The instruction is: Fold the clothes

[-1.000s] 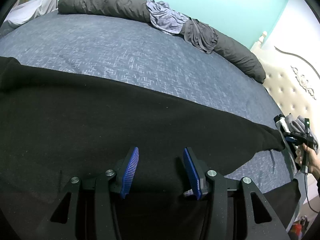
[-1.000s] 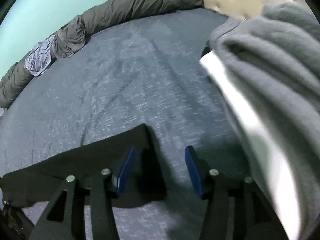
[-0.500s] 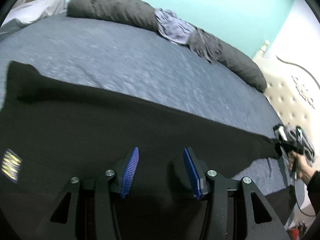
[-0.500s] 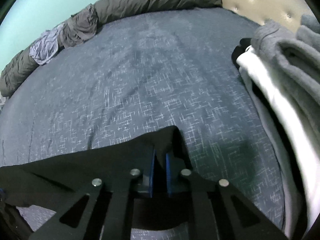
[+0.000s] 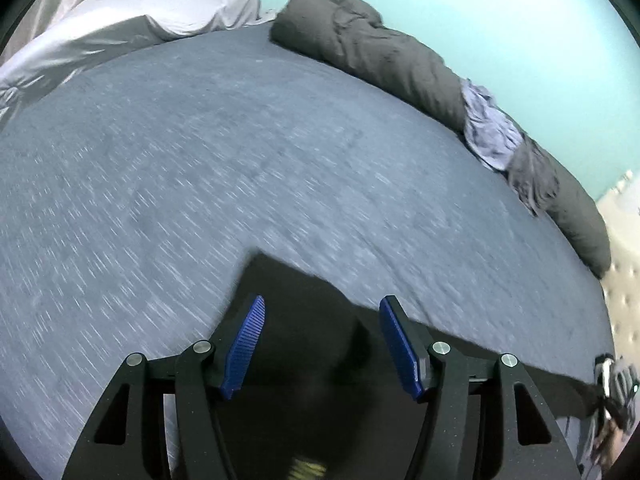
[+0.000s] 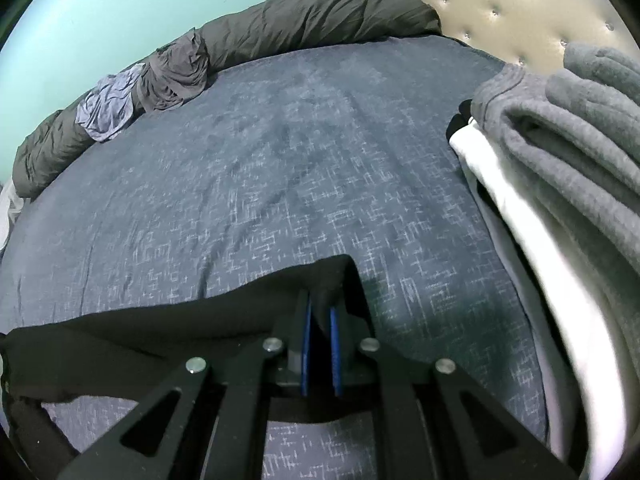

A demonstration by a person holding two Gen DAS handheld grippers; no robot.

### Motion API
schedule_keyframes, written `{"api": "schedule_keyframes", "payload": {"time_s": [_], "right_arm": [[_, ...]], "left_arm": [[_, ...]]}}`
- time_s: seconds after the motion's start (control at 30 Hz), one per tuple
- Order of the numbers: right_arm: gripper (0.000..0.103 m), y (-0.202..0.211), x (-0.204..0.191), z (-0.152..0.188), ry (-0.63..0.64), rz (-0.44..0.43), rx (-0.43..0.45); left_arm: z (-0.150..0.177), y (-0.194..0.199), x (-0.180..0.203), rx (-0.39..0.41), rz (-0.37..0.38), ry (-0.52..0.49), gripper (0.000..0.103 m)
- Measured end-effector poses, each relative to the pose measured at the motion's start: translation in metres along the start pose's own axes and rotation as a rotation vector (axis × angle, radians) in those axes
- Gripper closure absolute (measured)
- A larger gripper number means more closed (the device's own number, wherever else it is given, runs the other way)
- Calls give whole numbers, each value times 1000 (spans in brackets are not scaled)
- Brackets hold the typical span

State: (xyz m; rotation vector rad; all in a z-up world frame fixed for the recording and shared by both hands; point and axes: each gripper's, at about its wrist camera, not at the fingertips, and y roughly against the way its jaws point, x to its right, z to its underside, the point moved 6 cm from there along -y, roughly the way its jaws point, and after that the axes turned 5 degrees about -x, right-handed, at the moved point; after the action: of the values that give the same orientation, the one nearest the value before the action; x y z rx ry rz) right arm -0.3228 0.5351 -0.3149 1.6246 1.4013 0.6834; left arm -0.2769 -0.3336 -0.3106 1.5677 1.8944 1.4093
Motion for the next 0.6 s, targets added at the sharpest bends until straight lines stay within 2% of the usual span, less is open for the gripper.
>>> {"api": "schedule_keyframes", "payload": {"time_s": [0.1,0.17,0.33,0.37,0.4,0.43,0.47,0.5,0.6], "right_arm": [[95,-1,-1,0,5,3,-5],[95,0,0,-1,9,3,-6],[95,-1,1,-1,22,10,-12],[95,-1,1,-1,23,11,-12],[95,-1,1,0,23,12,-12],[95,-2,1,0,24,12,-12],[95,-2,1,1,24,13,-13],[95,-2,2,1,23,13,-13],[95,0,3,2,19,12,-8]], "left_arm": [[-10,-17,-11,-63,-10,13,39],[-11,-29,-16,-110,22,30,39],[-15,-38,-13,-123,57,21,40],[-16,-39,-10,-127,63,9,44],[-17,-40,-7,-130,72,-2,60],[-17,-40,-4,-134,82,-13,70],[-18,-38,-1,-131,85,-25,87],[-19,-37,1,-127,86,-38,96],[-22,-28,6,-107,88,-69,100]]}}
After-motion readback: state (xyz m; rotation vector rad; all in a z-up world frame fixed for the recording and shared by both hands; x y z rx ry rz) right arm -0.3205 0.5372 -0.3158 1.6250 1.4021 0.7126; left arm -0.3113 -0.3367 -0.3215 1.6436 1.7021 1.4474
